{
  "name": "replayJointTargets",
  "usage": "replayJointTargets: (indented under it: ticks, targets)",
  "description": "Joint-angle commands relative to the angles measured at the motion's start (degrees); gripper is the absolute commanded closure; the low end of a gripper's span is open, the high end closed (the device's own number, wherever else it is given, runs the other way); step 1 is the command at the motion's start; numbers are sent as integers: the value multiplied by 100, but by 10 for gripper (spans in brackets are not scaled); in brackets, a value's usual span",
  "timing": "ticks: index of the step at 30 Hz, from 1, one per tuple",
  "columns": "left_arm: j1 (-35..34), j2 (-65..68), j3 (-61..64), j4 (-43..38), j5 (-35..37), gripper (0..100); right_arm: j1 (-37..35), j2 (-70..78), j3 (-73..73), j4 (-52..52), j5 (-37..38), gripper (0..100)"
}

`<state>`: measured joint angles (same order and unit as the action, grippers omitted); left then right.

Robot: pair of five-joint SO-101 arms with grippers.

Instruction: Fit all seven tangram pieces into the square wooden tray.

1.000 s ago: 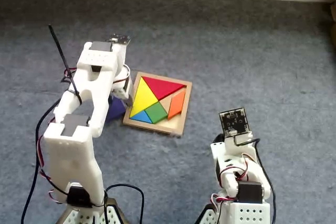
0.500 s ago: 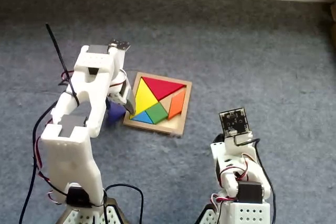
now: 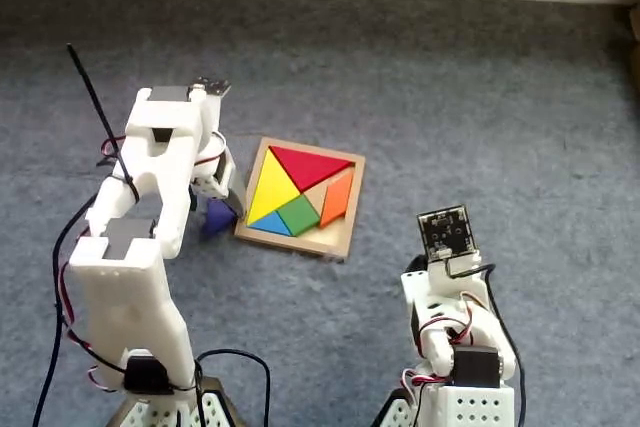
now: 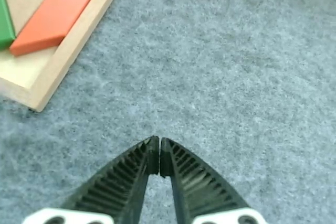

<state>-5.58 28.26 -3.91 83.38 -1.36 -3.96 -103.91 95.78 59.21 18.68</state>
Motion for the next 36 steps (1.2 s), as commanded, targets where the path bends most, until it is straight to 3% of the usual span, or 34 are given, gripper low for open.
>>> replayJointTargets:
  ticks: [1,13,30,36]
  targets:
    - [-136,-224,-48,-35,-35,713,110,22,866,-84,-9,979]
    - [-875,-207,-92,-44,-501,713,110,22,866,-84,-9,979]
    - [-163,-866,-75,264,-475,713,110,22,866,-84,-9,979]
    - [-198,-866,681,-457,-484,713,110,22,866,-84,-9,979]
